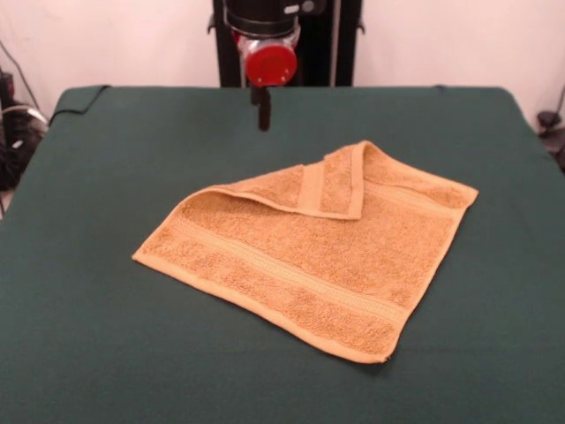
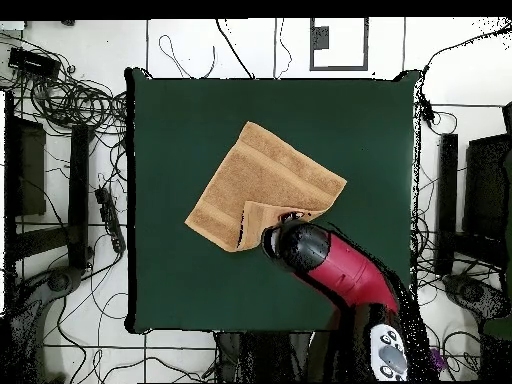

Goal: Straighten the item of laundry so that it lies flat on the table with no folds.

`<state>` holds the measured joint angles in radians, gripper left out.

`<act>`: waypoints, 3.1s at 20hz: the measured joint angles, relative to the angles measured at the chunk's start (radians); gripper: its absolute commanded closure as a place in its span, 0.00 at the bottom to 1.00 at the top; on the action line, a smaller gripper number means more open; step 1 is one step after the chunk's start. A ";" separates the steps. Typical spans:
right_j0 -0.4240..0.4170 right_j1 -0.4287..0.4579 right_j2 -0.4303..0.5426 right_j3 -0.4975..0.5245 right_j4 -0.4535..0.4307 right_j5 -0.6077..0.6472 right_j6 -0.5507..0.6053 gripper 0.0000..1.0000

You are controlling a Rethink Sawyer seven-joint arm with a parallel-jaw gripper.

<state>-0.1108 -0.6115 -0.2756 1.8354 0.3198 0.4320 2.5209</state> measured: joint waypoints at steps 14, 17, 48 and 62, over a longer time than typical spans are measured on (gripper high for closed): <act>0.005 0.052 0.051 -0.008 0.065 -0.042 0.000 0.00; 0.005 0.052 0.059 -0.009 0.086 -0.042 0.000 0.00; 0.029 0.232 0.097 -0.161 0.241 -0.126 0.000 0.00; 0.038 0.256 0.097 -0.181 0.254 -0.161 0.000 0.00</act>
<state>-0.0725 -0.3550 -0.1785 1.6541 0.5743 0.2708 2.5209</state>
